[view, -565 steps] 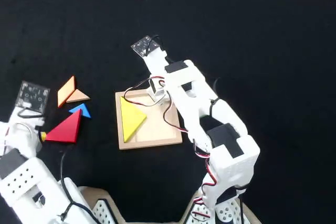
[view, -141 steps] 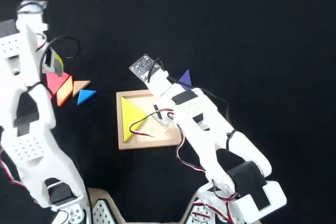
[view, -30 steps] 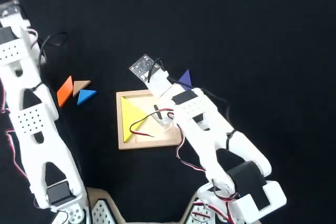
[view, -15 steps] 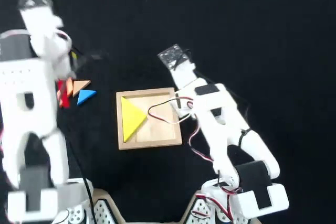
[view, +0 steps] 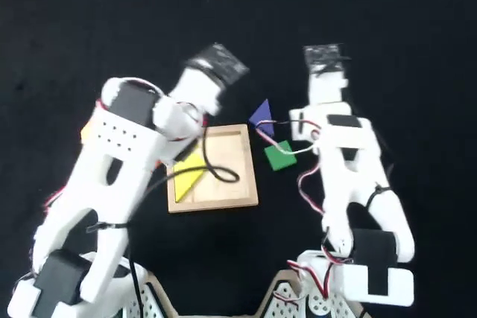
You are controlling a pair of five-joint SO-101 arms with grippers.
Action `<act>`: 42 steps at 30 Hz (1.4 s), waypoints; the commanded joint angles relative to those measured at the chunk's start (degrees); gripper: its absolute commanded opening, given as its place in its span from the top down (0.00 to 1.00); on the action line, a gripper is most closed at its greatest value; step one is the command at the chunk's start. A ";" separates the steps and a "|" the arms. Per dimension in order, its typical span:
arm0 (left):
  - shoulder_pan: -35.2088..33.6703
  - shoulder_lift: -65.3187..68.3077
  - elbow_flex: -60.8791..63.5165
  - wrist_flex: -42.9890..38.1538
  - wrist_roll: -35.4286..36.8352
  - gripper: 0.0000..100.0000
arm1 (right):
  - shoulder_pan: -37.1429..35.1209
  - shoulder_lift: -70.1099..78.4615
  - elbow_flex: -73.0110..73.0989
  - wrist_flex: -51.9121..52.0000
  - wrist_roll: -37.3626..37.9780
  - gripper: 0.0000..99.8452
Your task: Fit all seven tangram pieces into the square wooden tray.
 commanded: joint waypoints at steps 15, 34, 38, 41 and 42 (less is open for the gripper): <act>12.79 -2.02 29.41 -29.98 -15.65 0.97 | 5.01 -2.15 -2.95 -3.60 -2.29 0.97; 18.33 -1.93 38.99 -39.47 -15.47 0.97 | 4.57 -2.15 0.04 -8.88 -2.29 0.97; 18.15 -1.93 39.25 -39.47 -15.47 0.97 | 4.57 -2.15 0.04 -8.88 -2.29 0.97; 18.07 -1.14 38.99 -39.56 -15.47 0.97 | 4.57 -2.15 0.04 -8.88 -2.29 0.97; 18.07 -0.35 38.90 -39.56 -15.38 0.97 | 4.57 -2.15 0.04 -8.79 -2.29 0.97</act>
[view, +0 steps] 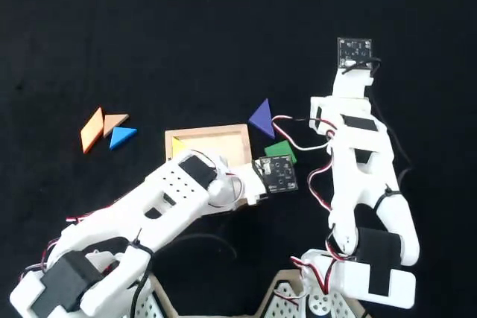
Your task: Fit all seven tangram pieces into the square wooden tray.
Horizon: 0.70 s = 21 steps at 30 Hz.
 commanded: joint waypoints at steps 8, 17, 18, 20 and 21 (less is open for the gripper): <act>-1.45 9.58 -5.93 -0.88 1.76 0.91 | 0.62 -2.15 -0.31 -0.97 -0.44 0.97; -3.12 14.15 -9.10 -0.44 1.76 0.67 | 0.62 -2.15 -0.31 -0.88 -0.44 0.97; -3.03 14.15 -9.19 -0.44 1.76 0.67 | 0.62 -2.15 -0.31 -0.88 -0.44 0.97; -3.12 14.07 -9.36 -0.44 1.76 0.67 | 0.62 -2.15 -0.31 -0.88 -0.44 0.97; -3.38 13.89 -9.71 -0.44 1.76 0.67 | 0.62 -2.15 -0.31 -0.88 -0.44 0.97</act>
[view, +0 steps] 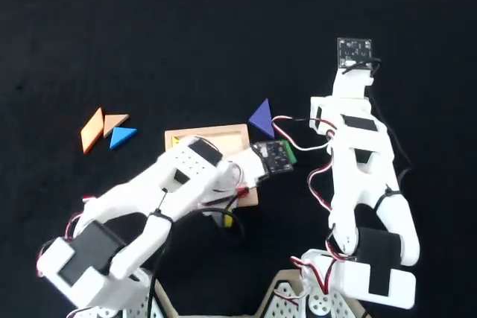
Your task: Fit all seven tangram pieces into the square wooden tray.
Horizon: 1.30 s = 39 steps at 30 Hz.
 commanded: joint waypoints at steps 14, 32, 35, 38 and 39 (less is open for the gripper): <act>-5.05 -11.34 -3.47 -0.09 -0.35 0.67 | 0.53 -2.15 -0.31 -0.70 -0.44 0.97; 2.68 -11.43 -2.77 7.12 1.32 0.67 | 0.53 -2.15 -0.31 -0.70 -0.35 0.97; 0.31 -11.34 0.31 0.00 1.32 0.66 | 0.53 -2.15 -0.22 -0.62 -0.35 0.97; -2.07 -11.25 2.95 -5.36 1.32 0.66 | 0.53 -2.15 -0.22 -0.62 -0.26 0.97; -2.42 -11.25 3.65 -6.24 1.32 0.66 | 0.53 -2.15 -0.22 -0.62 -0.26 0.97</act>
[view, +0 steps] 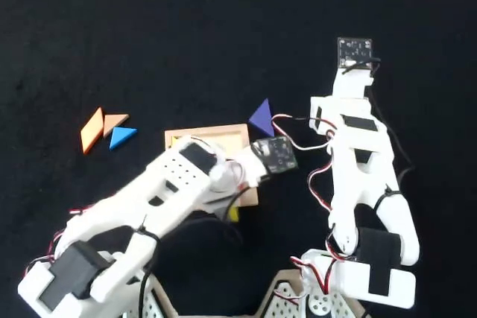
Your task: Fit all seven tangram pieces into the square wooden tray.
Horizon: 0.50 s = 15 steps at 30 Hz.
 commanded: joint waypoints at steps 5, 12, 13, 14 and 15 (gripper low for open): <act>-1.45 -1.32 4.18 -5.98 0.35 0.66 | 0.53 -2.15 -0.22 -0.70 -0.26 0.97; -0.40 -1.14 6.20 -7.21 0.44 0.66 | 0.97 -2.33 -0.31 -0.79 -0.35 0.97; -0.40 -0.62 6.11 -7.21 0.44 0.66 | 1.05 -2.42 -0.31 -0.79 -0.44 0.97; -0.40 0.09 5.76 -7.30 0.44 0.66 | 1.05 -2.59 -0.31 -0.70 -0.44 0.97; -0.48 0.97 4.70 -6.77 0.44 0.66 | 1.05 -2.68 -0.31 -0.62 -0.44 0.97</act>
